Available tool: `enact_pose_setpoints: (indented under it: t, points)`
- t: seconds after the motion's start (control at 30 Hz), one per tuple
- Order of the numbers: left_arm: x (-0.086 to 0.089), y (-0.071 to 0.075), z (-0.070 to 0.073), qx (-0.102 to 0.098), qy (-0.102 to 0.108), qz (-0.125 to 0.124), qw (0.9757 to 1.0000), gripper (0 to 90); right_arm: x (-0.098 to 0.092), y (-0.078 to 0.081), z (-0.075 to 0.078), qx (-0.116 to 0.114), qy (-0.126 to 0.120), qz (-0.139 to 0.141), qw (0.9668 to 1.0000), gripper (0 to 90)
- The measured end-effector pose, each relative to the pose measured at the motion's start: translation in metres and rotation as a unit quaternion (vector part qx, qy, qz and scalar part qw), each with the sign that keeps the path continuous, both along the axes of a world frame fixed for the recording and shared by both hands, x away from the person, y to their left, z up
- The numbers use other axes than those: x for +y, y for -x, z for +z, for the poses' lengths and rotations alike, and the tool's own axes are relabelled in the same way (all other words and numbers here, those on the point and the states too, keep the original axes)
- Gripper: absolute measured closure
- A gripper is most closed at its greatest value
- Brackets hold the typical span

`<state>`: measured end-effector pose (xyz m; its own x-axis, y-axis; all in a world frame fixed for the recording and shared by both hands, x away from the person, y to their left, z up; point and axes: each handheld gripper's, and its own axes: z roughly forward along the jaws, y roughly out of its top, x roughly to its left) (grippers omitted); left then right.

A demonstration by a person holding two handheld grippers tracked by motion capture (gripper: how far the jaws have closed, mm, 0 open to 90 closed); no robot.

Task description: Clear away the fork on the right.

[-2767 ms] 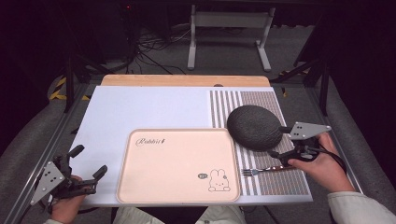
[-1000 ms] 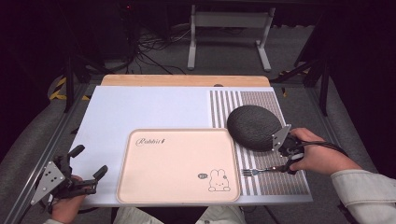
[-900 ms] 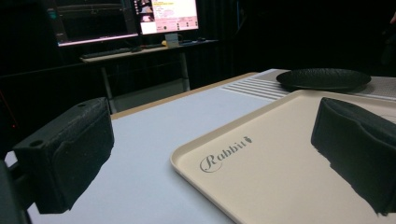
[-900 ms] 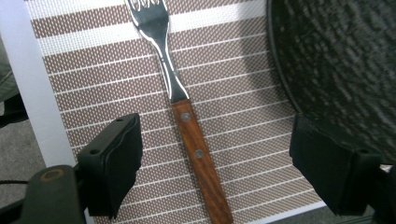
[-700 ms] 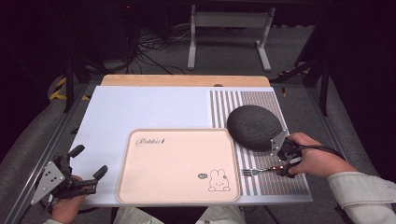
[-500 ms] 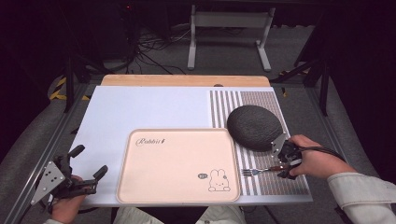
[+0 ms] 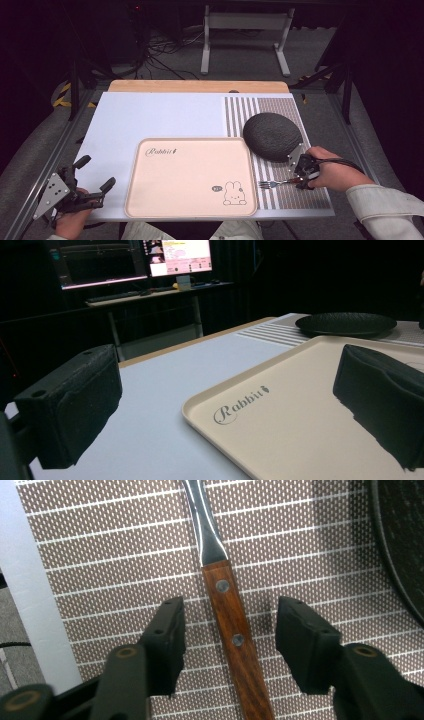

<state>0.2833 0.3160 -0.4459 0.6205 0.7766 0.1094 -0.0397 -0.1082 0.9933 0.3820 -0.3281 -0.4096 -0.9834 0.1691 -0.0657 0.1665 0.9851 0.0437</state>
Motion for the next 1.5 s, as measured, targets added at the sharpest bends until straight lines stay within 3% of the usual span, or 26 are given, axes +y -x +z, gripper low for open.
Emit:
enact_pose_setpoints:
  t: [0.23, 0.37, 0.7, 1.1, 1.3, 1.5]
  points:
    - [0.0, 0.0, 0.0, -0.001, 0.0, 0.0, 1.0, 0.0, 0.003, -0.002, -0.001, 0.015, 0.022, 0.02, 0.9995, 69.6]
    - [0.0, 0.0, 0.0, -0.001, 0.001, -0.001, 1.0, 0.0, 0.007, 0.0, -0.003, 0.024, 0.037, 0.049, 0.9978, 76.1]
    - [0.001, 0.0, 0.0, -0.001, 0.002, -0.002, 1.0, 0.0, 0.011, -0.002, -0.003, 0.032, 0.049, 0.055, 0.9968, 77.8]
    - [0.0, 0.0, 0.0, -0.001, 0.004, -0.001, 1.0, 0.0, 0.009, -0.001, -0.003, 0.027, 0.043, 0.051, 0.9974, 78.0]
    - [0.001, 0.001, 0.001, -0.001, 0.003, 0.001, 1.0, 0.0, 0.007, -0.001, -0.001, 0.031, 0.034, 0.04, 0.9981, 78.1]
    - [0.001, 0.001, 0.001, -0.003, 0.003, 0.001, 1.0, 0.0, 0.008, 0.002, 0.017, 0.012, 0.011, 0.032, 0.9994, 78.1]
